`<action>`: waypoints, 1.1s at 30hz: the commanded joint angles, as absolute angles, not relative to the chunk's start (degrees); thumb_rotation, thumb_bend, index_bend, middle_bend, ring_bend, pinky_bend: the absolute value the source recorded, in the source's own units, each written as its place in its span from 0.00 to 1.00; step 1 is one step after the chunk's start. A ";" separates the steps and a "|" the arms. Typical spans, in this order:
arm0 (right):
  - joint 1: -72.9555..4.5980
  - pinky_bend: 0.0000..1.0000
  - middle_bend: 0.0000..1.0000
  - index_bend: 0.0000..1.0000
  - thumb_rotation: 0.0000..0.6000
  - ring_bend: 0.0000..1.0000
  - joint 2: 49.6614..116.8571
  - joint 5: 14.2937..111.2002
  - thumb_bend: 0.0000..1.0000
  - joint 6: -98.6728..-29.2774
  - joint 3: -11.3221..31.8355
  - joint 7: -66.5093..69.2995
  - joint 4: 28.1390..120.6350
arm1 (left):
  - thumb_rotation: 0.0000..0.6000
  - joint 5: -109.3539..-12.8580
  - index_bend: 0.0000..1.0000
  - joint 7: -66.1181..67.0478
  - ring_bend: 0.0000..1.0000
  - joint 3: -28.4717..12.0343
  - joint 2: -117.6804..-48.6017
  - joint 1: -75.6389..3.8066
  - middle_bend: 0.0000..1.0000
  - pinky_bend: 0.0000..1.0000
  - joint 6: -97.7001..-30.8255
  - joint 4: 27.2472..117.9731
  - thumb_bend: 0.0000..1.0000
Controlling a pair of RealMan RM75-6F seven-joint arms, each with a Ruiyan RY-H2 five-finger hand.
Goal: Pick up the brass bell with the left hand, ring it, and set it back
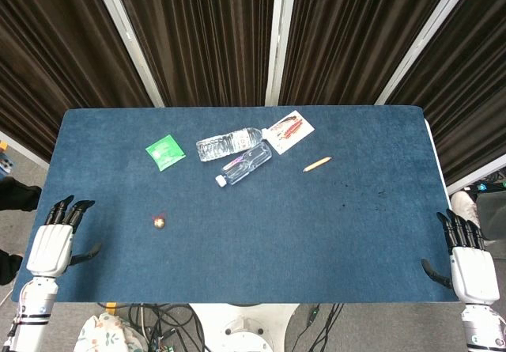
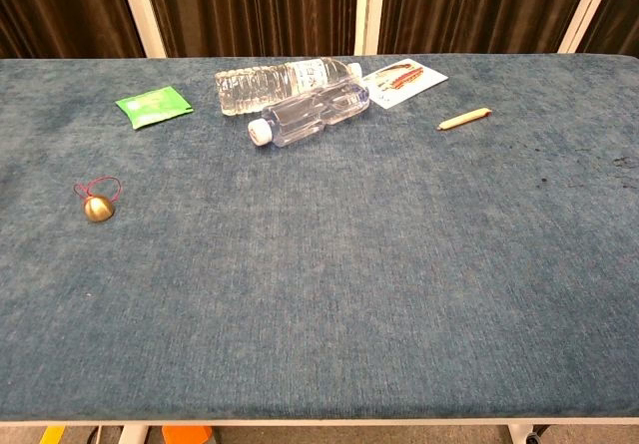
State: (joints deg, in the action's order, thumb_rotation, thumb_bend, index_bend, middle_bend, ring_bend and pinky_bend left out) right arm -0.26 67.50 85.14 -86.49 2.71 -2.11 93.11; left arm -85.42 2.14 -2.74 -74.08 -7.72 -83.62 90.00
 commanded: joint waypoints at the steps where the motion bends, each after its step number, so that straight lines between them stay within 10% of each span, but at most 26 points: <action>1: -0.25 0.00 0.00 0.00 1.00 0.00 67.48 85.09 0.16 -86.47 2.72 -2.07 93.14 | 1.00 -85.42 0.16 2.34 0.03 -2.73 -74.02 -7.73 0.16 0.09 -83.61 90.09 0.17; 33: -0.77 0.00 0.00 0.00 1.00 0.00 66.37 85.08 0.16 -86.40 3.29 -2.50 93.82 | 1.00 -79.09 0.18 2.00 0.03 -7.20 -78.07 -22.07 0.17 0.09 -63.53 89.72 0.17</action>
State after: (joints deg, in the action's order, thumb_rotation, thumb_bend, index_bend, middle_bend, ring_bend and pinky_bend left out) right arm -0.77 66.36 85.08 -86.40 3.29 -2.50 93.81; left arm -79.86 1.78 -6.87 -77.33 -21.32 -64.36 90.35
